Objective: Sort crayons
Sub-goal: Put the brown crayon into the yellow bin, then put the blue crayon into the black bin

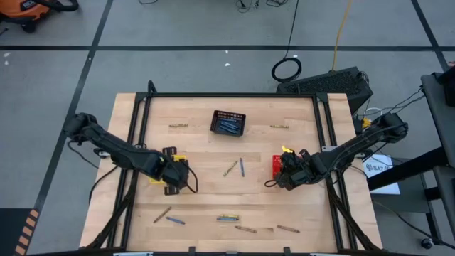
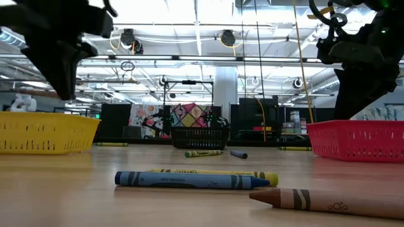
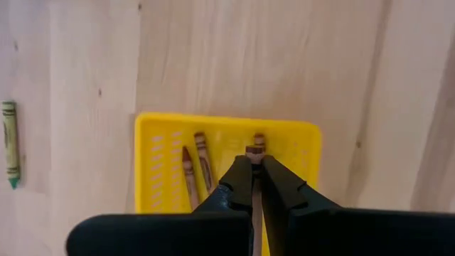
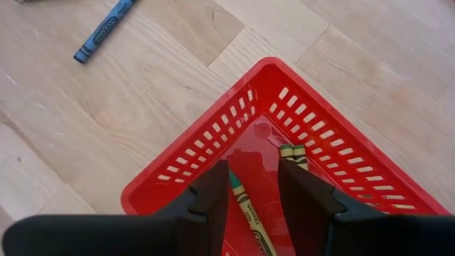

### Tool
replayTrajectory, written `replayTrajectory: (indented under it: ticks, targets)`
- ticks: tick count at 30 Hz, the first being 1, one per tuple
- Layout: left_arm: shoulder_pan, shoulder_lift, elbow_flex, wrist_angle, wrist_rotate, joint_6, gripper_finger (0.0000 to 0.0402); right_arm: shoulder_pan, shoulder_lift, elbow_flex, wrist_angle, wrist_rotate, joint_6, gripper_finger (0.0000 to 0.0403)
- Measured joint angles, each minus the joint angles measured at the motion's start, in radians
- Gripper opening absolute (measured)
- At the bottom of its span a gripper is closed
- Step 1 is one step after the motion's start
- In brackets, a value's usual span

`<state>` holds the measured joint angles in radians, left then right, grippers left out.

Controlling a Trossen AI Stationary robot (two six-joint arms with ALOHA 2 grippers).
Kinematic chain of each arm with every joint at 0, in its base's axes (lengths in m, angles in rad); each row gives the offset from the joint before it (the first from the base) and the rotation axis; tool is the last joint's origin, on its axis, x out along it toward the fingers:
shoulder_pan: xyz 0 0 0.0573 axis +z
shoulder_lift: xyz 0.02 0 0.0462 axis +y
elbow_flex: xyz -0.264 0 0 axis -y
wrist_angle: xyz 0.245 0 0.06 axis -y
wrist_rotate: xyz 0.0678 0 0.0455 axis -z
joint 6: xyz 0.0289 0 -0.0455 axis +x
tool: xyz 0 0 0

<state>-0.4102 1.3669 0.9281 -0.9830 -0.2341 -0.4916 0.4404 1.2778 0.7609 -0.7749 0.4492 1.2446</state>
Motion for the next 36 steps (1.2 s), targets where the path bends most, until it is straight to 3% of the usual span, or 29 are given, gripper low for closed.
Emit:
replayTrajectory:
  ticks: [13,17,25,32,36]
  targets:
    - [0.08,-0.024,-0.16,0.088,0.022,0.009,0.0004,0.0,0.0,0.0,0.019,-0.004,0.0,0.011]
    - [0.097,-0.024,-0.163,0.097,-0.013,0.009,0.0014,0.0,0.0,0.0,0.028,-0.009,0.0,0.011]
    - [0.104,-0.024,-0.163,0.118,-0.021,0.031,0.0073,0.0,0.0,0.0,0.068,-0.011,-0.016,0.011]
    - [0.104,-0.024,-0.156,0.164,-0.013,0.001,0.0081,-0.009,0.0,0.0,0.093,-0.005,-0.023,0.011]
    - [0.104,-0.024,-0.123,0.196,-0.011,0.0,0.0081,-0.029,0.0,0.0,0.209,-0.003,-0.063,0.011]
